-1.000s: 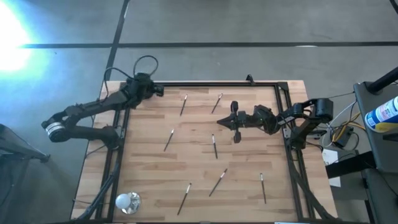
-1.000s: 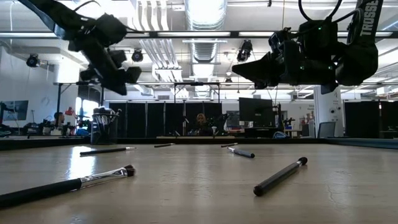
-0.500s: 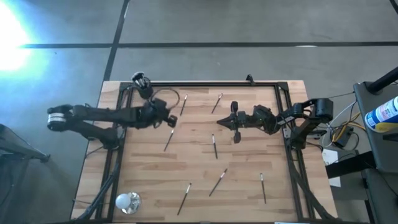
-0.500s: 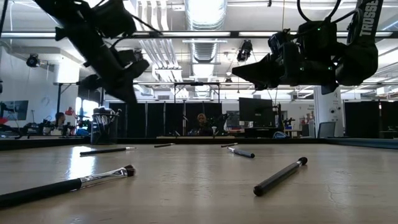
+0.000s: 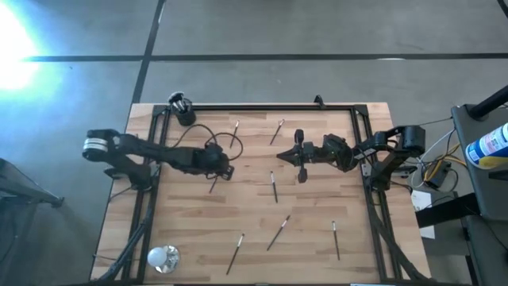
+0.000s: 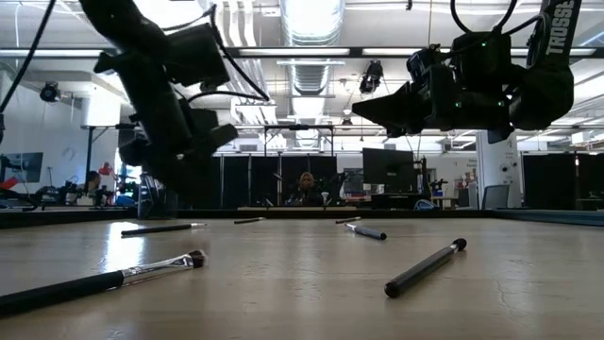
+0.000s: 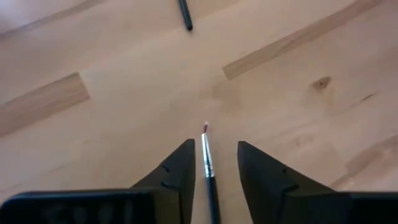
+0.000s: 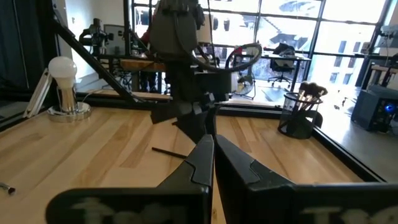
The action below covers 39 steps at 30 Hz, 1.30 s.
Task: Put items in baskets/containers
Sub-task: Put the black liner brush into the black pen holder
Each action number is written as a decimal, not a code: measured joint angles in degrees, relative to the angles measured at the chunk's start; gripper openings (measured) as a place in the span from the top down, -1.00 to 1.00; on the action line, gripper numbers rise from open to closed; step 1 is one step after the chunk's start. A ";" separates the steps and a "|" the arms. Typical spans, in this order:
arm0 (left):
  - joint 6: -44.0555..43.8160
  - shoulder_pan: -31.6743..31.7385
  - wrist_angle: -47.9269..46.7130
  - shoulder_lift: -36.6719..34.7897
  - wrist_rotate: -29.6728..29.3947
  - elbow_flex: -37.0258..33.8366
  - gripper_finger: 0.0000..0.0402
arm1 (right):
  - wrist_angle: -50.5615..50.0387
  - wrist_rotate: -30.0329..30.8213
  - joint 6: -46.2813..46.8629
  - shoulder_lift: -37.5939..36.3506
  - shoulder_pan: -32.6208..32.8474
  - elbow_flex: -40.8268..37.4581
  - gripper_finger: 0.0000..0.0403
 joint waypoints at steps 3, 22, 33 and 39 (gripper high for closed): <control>0.02 0.04 -1.05 2.83 0.51 1.88 0.37 | -0.13 -0.01 0.00 0.00 0.00 0.00 0.96; -0.59 1.56 -1.48 10.94 1.05 3.56 0.65 | -0.18 0.00 0.02 0.00 0.02 0.00 0.96; 1.08 1.17 -2.42 6.06 -1.08 4.83 0.99 | -0.18 0.00 0.22 0.00 0.02 0.00 0.96; 3.91 -0.83 1.40 -0.77 -11.51 5.16 0.99 | -0.60 -0.01 0.13 0.00 0.02 0.00 0.96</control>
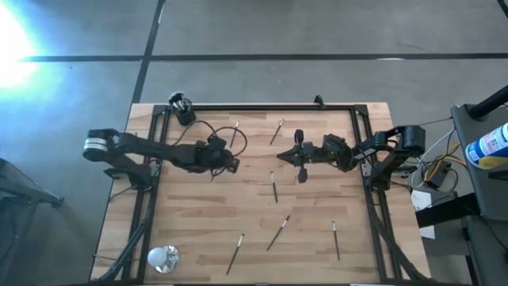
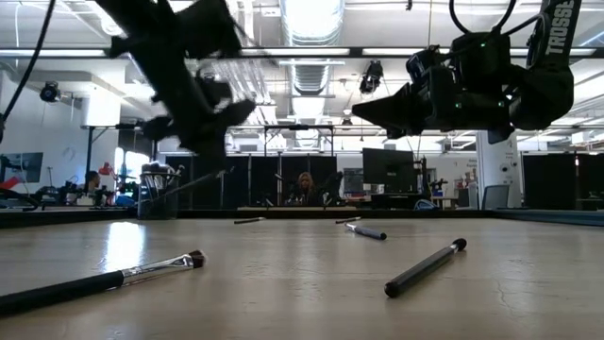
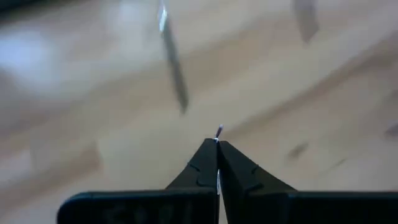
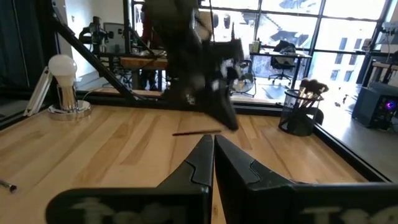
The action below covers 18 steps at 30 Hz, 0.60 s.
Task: Put items in baskets/containers
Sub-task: Put the black liner brush into the black pen holder
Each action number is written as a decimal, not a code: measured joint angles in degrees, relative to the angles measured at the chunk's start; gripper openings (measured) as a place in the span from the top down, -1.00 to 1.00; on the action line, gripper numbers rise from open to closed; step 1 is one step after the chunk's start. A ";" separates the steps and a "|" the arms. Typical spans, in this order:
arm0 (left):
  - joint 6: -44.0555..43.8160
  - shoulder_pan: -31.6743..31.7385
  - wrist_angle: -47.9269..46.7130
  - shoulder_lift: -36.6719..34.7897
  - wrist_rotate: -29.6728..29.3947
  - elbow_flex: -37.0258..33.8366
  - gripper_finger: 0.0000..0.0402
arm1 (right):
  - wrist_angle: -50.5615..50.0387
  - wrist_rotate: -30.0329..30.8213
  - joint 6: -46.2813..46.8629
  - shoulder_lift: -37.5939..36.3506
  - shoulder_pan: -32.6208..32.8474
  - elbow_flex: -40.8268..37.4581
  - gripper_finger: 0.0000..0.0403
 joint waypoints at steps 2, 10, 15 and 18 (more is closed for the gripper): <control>2.76 -1.48 5.50 -1.54 -3.27 -0.03 1.00 | -0.32 0.01 -0.11 0.00 0.00 0.00 0.96; 24.57 -6.24 54.84 1.72 -5.27 -5.54 1.00 | -1.88 -1.99 5.15 0.00 0.02 1.93 0.96; 34.15 -6.59 78.31 9.67 0.14 -6.35 0.99 | -10.29 -5.88 9.94 0.00 0.38 6.20 0.96; 37.91 -6.57 84.80 13.89 2.82 -4.94 0.99 | -14.60 -6.02 10.71 0.00 0.84 8.13 0.90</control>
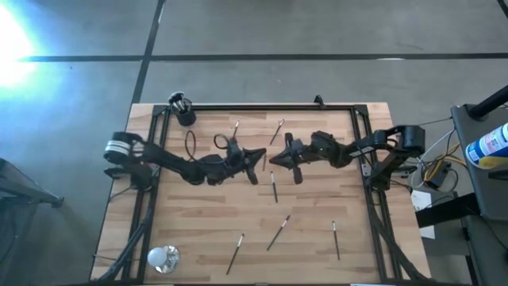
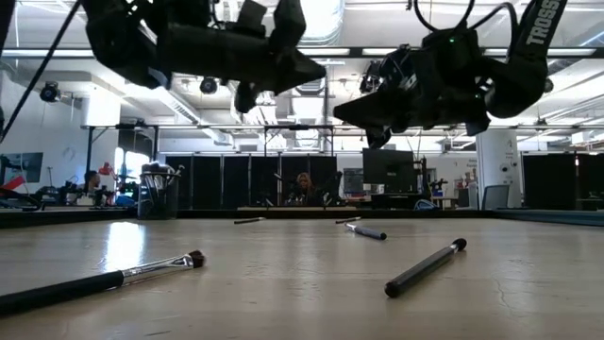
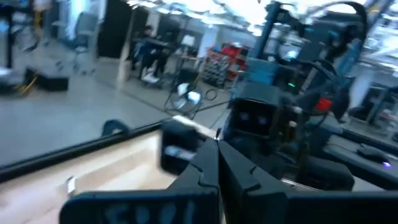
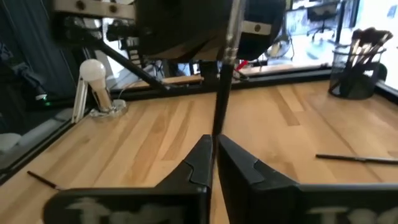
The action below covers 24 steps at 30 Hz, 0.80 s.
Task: Put items in baskets/containers
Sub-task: Put the black liner brush into the black pen holder
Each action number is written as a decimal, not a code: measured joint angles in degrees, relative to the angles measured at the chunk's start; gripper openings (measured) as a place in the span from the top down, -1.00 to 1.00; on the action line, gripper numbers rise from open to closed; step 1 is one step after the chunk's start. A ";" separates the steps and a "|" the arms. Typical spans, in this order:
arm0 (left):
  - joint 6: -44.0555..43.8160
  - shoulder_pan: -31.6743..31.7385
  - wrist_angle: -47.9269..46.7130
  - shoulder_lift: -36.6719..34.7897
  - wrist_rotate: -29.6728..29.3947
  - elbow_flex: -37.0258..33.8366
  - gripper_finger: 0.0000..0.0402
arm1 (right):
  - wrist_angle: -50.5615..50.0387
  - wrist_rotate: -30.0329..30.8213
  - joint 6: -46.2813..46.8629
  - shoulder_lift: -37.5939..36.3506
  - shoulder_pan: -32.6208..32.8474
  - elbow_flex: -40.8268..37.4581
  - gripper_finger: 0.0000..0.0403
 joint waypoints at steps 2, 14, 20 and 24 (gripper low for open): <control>2.05 -0.02 2.29 1.95 1.02 1.14 0.99 | -1.17 0.00 0.15 0.00 0.30 0.42 0.83; 3.95 -0.04 -0.90 2.67 4.57 3.37 1.00 | -1.36 0.00 -0.77 0.00 0.30 0.34 0.38; -5.63 0.18 -35.73 -2.03 4.22 4.99 1.00 | -7.49 0.02 -6.02 0.00 -0.29 0.04 0.44; -12.52 0.79 -49.68 -3.31 3.69 6.18 1.00 | -9.19 0.09 -7.15 0.00 -1.28 0.02 0.60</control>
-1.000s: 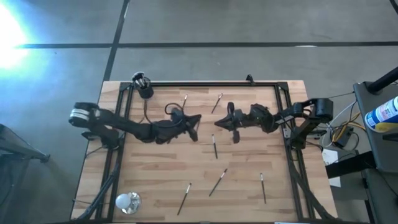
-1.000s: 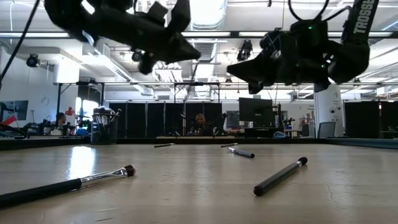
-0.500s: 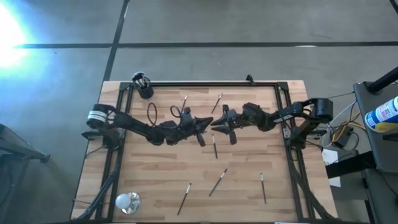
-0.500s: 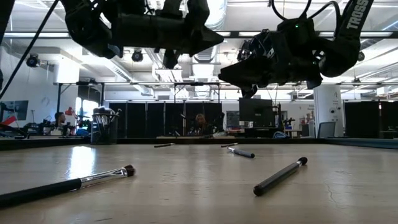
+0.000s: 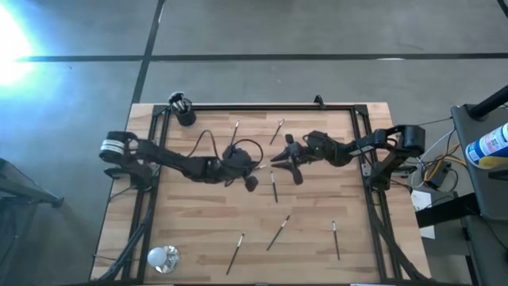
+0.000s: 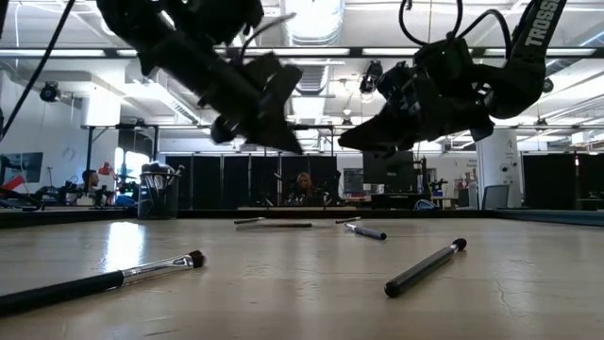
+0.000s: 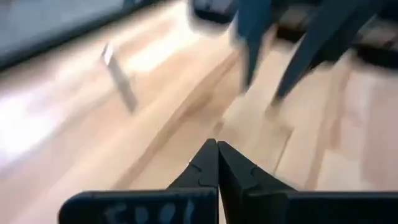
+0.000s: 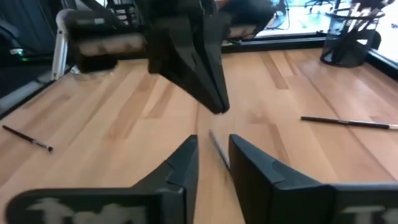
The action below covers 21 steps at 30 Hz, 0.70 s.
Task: Put items in baskets/containers
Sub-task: Put the black liner brush into the black pen holder
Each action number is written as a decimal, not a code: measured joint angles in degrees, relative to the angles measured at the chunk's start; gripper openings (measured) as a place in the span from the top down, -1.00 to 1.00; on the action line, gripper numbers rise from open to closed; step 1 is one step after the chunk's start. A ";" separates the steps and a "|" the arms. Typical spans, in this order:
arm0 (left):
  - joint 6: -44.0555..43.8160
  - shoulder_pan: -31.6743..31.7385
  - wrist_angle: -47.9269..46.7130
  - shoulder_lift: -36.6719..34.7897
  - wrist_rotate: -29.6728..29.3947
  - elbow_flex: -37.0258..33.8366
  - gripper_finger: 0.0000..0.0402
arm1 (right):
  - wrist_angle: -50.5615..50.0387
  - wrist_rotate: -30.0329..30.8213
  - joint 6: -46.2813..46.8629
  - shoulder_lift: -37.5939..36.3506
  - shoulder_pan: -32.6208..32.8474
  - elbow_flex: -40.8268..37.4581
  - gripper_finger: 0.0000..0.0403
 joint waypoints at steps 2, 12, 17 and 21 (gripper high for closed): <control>-4.33 0.66 -5.78 -0.05 0.61 0.09 0.99 | -0.31 -0.01 -0.33 0.00 -0.26 0.00 0.69; -10.85 2.27 -18.16 -0.05 6.92 -2.11 0.66 | -2.59 -0.55 -1.46 0.00 -0.22 0.00 0.95; -11.34 2.00 -17.55 0.02 7.94 -5.62 0.59 | -4.09 -0.09 -0.03 0.00 -0.22 0.33 0.95; -10.03 1.47 -13.43 0.04 8.70 -7.99 0.59 | -7.55 1.27 1.19 0.00 -0.22 1.48 0.86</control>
